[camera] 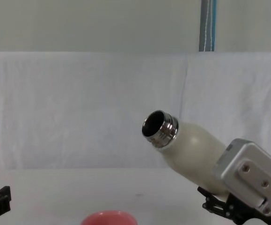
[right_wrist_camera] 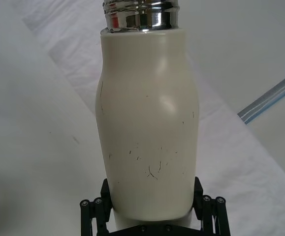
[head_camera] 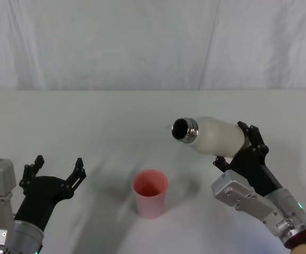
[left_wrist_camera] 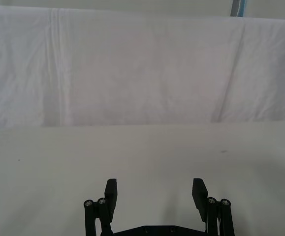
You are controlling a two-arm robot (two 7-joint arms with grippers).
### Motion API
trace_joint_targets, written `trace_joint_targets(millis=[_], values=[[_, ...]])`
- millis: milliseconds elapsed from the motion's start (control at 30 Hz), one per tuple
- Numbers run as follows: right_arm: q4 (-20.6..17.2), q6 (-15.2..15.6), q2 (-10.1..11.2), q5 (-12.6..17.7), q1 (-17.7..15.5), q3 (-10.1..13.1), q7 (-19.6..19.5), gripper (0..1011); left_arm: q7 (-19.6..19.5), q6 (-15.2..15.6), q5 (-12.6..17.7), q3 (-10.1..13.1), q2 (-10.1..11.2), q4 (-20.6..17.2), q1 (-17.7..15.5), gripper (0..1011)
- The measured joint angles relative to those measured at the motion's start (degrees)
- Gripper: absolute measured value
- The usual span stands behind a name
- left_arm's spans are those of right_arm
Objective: Grasp the thermos with one hand and pour water into the cup lid.
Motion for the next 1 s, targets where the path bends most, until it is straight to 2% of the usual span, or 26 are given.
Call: trace_joint_targets(millis=[233, 433, 1000], values=[[1.8, -0.47, -0.05, -2.04, 0.94, -1.07, -1.67, 957, 0.0, 0.0, 0.0, 0.0, 0.0, 0.0, 0.0, 1001], [3.19, -0.96, 0.72, -4.6, 1.66, -2.32, -3.43, 957, 0.0, 0.0, 0.0, 0.0, 0.0, 0.0, 0.0, 1001], [3.28, -1.57, 4.95, -11.02, 2.3, -4.79, -7.29, 957, 0.0, 0.0, 0.0, 0.0, 0.0, 0.0, 0.0, 1001]])
